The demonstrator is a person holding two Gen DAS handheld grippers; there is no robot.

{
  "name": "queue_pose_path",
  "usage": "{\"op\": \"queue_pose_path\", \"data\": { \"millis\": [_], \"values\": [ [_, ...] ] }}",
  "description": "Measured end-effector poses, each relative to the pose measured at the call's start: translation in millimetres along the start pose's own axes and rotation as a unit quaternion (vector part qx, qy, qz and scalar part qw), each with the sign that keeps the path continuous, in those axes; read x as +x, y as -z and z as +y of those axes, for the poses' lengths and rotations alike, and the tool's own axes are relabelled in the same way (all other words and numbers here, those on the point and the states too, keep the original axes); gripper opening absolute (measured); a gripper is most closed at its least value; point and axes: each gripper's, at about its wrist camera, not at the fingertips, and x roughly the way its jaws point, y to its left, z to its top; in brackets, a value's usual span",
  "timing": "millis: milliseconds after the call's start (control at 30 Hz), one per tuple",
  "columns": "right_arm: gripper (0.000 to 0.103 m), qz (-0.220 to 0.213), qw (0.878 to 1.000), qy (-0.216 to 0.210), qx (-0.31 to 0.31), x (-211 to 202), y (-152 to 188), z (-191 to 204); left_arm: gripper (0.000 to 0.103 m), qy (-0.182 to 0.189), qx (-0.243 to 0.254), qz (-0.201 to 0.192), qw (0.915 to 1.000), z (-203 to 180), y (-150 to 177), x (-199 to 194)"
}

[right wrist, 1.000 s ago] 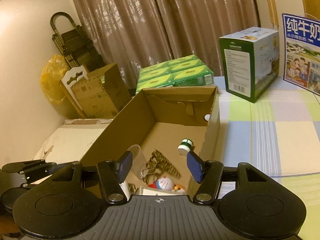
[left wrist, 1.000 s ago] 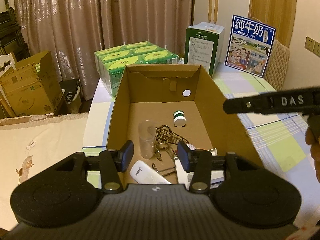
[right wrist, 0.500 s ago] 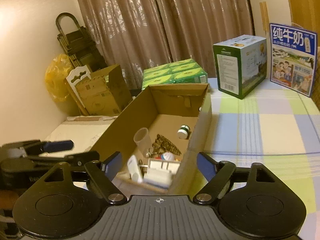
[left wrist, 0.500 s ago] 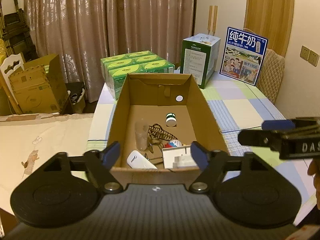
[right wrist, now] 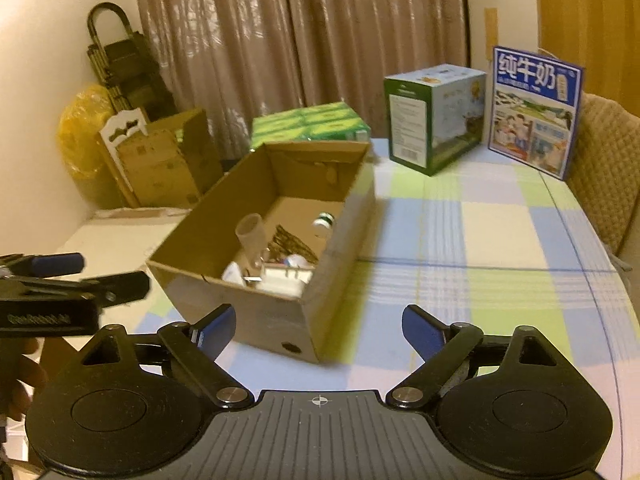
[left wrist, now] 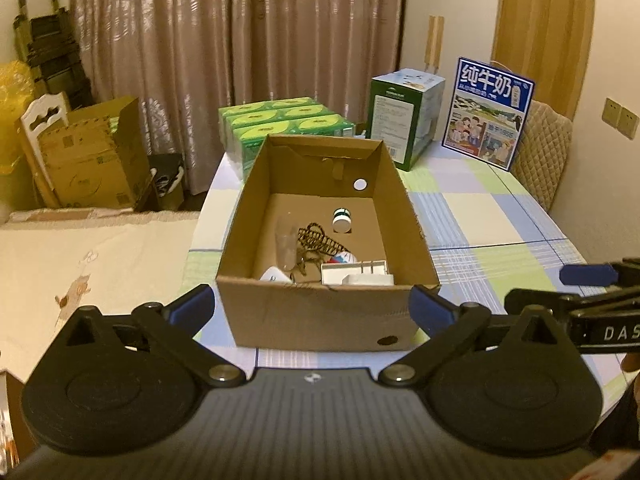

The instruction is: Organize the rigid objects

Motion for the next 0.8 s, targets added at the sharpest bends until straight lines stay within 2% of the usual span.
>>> {"op": "queue_pose_path", "data": {
  "millis": [333,800],
  "values": [
    [0.088,0.008,1.000,0.009,0.016,-20.5,16.4,-9.9,0.101,0.012,-0.033,0.015,0.9993,-4.9,17.8,-24.8],
    [0.089,0.001,1.000,0.008,0.012,-40.2,26.5,-7.2,0.101,-0.006,-0.022,0.030,0.9993,-17.5,33.1,-38.0]
  ]
}}
